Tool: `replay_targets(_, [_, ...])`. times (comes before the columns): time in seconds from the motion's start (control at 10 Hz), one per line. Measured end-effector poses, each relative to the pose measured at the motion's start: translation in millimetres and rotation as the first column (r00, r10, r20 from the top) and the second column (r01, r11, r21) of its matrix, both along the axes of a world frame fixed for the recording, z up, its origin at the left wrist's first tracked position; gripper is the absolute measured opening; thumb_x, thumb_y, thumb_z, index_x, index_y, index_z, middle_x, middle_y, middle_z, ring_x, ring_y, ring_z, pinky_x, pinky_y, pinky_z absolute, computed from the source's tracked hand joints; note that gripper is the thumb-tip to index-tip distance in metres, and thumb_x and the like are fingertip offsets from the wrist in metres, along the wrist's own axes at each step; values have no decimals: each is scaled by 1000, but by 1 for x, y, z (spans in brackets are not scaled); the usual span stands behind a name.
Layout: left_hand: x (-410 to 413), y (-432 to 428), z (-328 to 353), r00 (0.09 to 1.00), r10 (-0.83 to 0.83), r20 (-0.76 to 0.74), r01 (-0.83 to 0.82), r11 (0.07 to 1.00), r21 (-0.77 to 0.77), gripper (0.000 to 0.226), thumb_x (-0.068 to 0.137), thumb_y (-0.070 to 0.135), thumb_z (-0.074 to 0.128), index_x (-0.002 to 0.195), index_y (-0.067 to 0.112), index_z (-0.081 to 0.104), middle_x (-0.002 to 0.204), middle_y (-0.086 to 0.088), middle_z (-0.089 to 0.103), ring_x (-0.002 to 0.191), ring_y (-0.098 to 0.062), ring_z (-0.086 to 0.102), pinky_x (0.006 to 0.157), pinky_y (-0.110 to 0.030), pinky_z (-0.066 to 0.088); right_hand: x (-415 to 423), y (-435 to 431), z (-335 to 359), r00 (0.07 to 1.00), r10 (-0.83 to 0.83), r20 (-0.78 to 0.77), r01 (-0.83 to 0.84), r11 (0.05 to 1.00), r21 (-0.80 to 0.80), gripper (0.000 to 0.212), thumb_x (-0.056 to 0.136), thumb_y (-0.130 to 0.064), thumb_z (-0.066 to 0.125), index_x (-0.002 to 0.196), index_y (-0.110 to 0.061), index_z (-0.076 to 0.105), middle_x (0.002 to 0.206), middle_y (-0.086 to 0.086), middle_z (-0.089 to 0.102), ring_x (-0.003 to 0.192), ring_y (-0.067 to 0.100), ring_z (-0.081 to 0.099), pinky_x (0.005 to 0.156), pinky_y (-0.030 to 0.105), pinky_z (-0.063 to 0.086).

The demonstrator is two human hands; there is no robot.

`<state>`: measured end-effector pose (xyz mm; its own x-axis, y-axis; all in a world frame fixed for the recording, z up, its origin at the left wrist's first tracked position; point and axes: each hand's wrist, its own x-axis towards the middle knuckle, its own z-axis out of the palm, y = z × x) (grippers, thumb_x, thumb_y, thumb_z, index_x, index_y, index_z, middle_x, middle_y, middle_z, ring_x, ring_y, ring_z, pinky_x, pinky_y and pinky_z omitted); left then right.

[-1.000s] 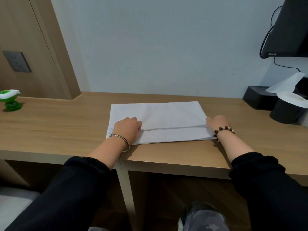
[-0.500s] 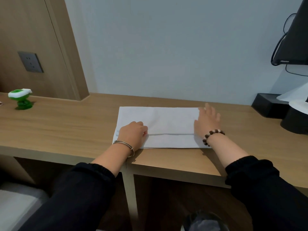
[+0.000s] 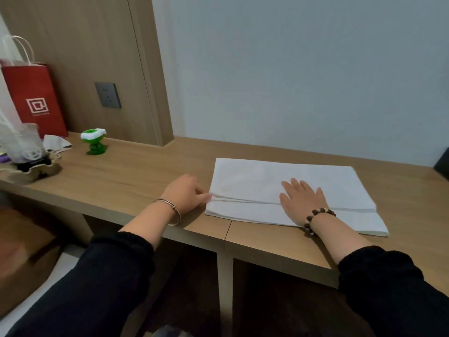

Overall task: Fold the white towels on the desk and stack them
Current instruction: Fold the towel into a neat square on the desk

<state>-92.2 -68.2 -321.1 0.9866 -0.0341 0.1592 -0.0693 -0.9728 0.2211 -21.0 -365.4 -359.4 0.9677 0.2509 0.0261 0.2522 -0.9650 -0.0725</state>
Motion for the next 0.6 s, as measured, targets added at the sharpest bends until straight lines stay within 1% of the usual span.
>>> replay_targets(0.1, [-4,6,5,993,68,96,-46,975,-216,17,84,29,65,92,19,75,99,4,67,93,-12,56,78,-24,41,1,0,0,1000,-9,4,9,1000,-1,54,99,-44,12,151,-30,10,160,-4,1,147,18,2,116,50,2])
replay_targets(0.2, [4,-13,9,986,-3,168,40,976,-213,21,84,28,67,103,20,72,107,4,66,103,-14,52,82,-22,35,2,0,-1,1000,-11,6,11,1000,5,54,99,-44,12,151,-30,11,160,-4,2,147,18,2,116,50,3])
replay_targets(0.3, [14,-42,8,982,-168,90,176,981,-85,21,84,31,67,101,20,73,109,2,66,105,-16,54,86,-23,38,1,-1,-1,1000,-10,1,10,1000,13,54,99,-44,11,151,-30,10,160,-4,2,146,18,2,116,49,3])
replay_targets(0.4, [19,-56,6,987,-163,12,163,986,-26,13,82,28,64,87,20,74,98,1,66,93,-17,58,83,-34,48,2,-1,-1,1000,-5,2,5,1000,11,54,99,-45,12,151,-30,11,160,-3,2,146,18,3,116,49,3])
replay_targets(0.5, [21,-50,10,990,-137,-19,136,989,-56,13,80,23,65,73,32,59,88,2,63,82,-16,55,82,-35,49,2,-1,-2,1000,0,8,0,1000,8,54,99,-45,11,151,-29,11,160,-3,2,146,18,3,116,49,4])
replay_targets(0.6, [22,-36,15,988,-148,-43,152,984,95,13,86,23,62,93,20,74,98,3,65,91,-19,58,80,-31,46,3,-1,-3,1000,-1,12,1,1000,8,55,99,-45,11,151,-29,11,160,-3,3,147,19,3,116,49,4])
